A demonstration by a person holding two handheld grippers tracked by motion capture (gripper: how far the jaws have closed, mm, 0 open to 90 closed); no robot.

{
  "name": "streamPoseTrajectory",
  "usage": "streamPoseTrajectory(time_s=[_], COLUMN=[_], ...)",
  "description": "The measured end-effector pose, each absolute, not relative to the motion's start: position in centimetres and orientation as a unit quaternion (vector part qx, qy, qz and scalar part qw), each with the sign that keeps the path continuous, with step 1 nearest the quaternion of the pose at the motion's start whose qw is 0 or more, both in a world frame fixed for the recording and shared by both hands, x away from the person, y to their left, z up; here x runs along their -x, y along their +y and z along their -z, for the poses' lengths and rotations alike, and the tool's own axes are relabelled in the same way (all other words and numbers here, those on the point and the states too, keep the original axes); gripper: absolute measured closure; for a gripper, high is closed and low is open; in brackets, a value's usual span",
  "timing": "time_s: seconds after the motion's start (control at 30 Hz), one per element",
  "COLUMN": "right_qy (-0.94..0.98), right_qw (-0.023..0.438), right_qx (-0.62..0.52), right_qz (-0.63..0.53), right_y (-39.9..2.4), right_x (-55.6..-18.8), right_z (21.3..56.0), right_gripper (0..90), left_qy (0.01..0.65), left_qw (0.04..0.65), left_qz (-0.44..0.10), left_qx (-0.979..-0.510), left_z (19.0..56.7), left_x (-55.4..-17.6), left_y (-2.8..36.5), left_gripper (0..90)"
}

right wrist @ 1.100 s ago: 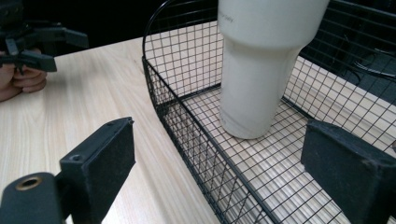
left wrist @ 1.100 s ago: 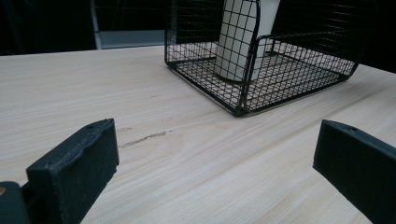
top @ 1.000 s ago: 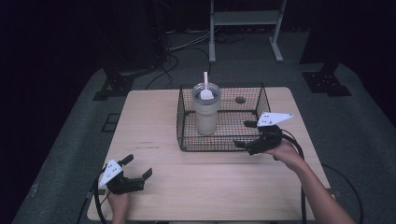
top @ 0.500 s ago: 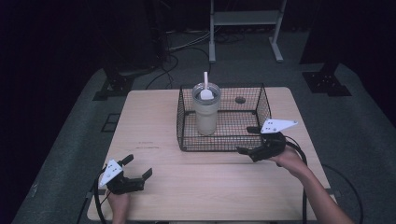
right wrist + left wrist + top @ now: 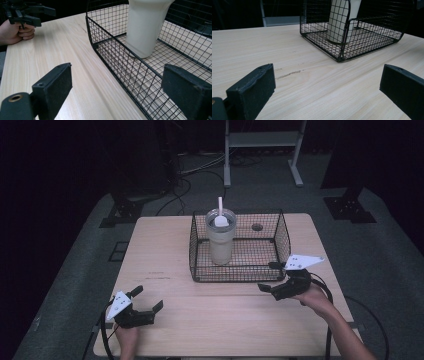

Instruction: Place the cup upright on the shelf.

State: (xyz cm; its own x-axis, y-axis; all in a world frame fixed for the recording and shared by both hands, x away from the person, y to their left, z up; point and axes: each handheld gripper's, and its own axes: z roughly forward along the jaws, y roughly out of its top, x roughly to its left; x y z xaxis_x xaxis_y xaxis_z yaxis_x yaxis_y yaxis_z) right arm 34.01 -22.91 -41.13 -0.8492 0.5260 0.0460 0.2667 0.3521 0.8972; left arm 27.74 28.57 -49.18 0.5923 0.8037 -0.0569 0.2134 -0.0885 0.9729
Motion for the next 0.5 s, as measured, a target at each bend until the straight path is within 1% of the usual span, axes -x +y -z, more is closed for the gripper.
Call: streamPoseTrajectory(time_s=[0.5], right_qy=[0.811], right_qw=[0.123], right_qx=[-0.25], right_qz=[-0.515], right_y=[-23.7], right_x=[-32.9], right_z=[42.4], right_gripper=[9.2], left_qy=[0.367], left_qw=[0.567], left_qz=[-0.262], left_qx=[-0.69], left_z=[49.2], left_x=[-27.8], left_y=[28.5], left_gripper=[0.0])
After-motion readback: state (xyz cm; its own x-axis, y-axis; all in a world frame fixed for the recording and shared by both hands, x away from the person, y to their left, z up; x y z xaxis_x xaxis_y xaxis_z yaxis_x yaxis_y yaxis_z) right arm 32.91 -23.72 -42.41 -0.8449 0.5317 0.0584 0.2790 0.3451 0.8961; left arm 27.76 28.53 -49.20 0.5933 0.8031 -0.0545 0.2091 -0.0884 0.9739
